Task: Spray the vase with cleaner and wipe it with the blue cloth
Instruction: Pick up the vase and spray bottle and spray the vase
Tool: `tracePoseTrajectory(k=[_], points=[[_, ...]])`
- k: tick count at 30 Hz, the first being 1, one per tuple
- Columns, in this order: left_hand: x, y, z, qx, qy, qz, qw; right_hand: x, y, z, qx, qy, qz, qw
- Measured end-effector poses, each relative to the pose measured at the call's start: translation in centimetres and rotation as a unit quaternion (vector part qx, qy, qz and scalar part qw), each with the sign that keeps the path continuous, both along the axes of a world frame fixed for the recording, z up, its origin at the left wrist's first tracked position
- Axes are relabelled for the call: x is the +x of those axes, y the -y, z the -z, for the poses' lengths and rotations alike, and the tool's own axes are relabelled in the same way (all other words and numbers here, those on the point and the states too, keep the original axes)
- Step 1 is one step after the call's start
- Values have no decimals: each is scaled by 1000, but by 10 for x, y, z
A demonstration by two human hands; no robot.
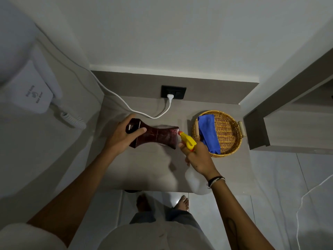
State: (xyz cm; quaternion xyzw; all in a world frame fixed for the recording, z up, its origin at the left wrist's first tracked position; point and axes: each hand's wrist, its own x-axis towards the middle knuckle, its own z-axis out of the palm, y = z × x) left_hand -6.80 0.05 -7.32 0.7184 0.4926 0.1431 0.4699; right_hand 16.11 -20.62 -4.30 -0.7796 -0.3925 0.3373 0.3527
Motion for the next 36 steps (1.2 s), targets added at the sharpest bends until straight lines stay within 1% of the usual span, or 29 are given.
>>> tracePoseTrajectory(k=[3, 5, 6, 9, 11, 13, 16, 18, 22, 26, 30, 33, 36], points=[[7, 0, -5, -83, -4, -73, 994, 0, 1, -2, 2, 0, -7, 1000], [5, 2, -8, -126, -7, -83, 989, 0, 1, -3, -10, 4, -15, 1000], [4, 2, -9, -120, -2, -66, 991, 0, 1, -3, -14, 7, -22, 1000], [-5, 4, -8, -68, 33, 30, 997, -1, -1, -6, -7, 2, -65, 998], [-12, 5, -5, -41, 27, 67, 997, -6, -5, -7, 7, 0, -101, 995], [-14, 7, -3, -22, 30, 73, 997, -13, -13, -9, 18, -11, -124, 992], [-13, 10, -2, 8, 68, 68, 995, -23, -24, -13, 33, -22, -160, 986], [-11, 10, -2, 40, 60, 74, 995, -28, -28, -15, 37, -15, -173, 984], [-11, 10, -4, 76, 31, 82, 993, -23, -29, -14, 9, 10, -159, 987], [-12, 15, -4, 77, 20, 83, 993, -12, -15, -12, -46, 29, -117, 992], [-15, 16, 0, 75, -32, 86, 993, -2, -5, -7, -87, 40, -77, 992], [-11, 18, 0, 74, -53, 68, 993, 0, 1, -7, -72, 37, -50, 996], [-4, 16, -4, 7, -34, -11, 999, -1, 6, -10, -39, 34, -32, 998]])
